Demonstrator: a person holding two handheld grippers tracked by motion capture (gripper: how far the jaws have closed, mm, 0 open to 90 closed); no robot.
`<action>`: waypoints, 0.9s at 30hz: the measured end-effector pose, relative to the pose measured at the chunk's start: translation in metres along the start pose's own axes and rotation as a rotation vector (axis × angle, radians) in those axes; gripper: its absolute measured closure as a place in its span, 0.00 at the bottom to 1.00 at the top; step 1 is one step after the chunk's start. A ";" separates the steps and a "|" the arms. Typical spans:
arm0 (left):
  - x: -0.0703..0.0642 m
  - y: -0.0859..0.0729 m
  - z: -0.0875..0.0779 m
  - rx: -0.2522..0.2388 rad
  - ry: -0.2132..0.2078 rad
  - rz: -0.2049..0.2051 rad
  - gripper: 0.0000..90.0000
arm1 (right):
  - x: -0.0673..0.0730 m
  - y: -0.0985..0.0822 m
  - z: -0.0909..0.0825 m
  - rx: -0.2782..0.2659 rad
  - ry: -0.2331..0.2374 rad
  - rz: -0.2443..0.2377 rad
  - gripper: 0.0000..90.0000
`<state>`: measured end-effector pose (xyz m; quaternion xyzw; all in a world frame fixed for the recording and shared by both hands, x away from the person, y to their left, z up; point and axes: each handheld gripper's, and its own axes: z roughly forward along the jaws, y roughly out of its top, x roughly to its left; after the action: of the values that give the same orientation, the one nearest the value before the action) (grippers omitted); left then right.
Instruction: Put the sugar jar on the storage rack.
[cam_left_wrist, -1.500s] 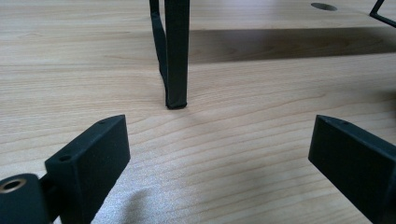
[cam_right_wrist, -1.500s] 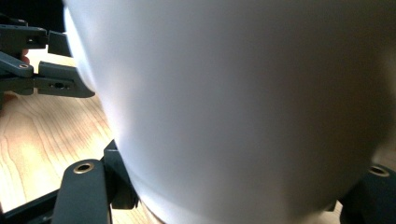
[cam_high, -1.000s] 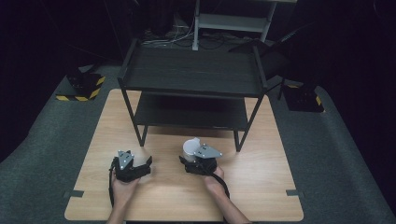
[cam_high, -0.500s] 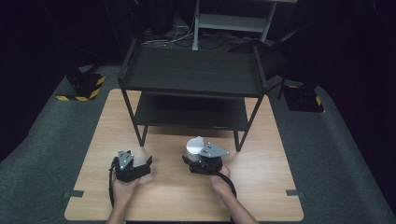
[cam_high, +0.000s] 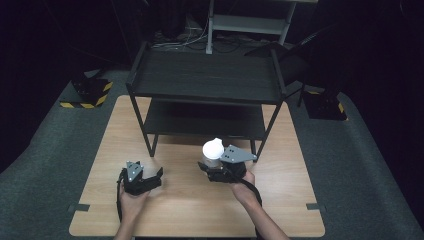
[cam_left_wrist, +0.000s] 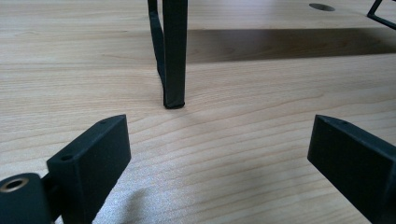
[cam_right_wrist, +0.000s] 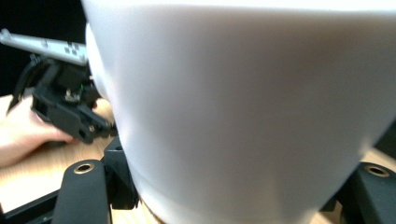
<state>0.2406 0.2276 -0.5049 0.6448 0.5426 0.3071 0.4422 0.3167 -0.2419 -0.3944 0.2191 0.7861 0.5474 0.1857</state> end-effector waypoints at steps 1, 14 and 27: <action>0.000 0.000 0.000 0.000 0.000 0.000 0.07 | 0.000 0.000 0.000 0.000 0.000 0.000 0.34; 0.000 0.000 0.000 0.000 -0.002 -0.001 0.07 | -0.015 0.032 -0.014 -0.031 -0.056 0.012 0.34; 0.001 0.000 0.000 0.001 -0.005 -0.003 0.07 | -0.024 0.048 -0.013 -0.042 -0.157 0.034 0.34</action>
<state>0.2411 0.2284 -0.5048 0.6449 0.5428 0.3045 0.4436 0.3365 -0.2502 -0.3436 0.2706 0.7536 0.5480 0.2420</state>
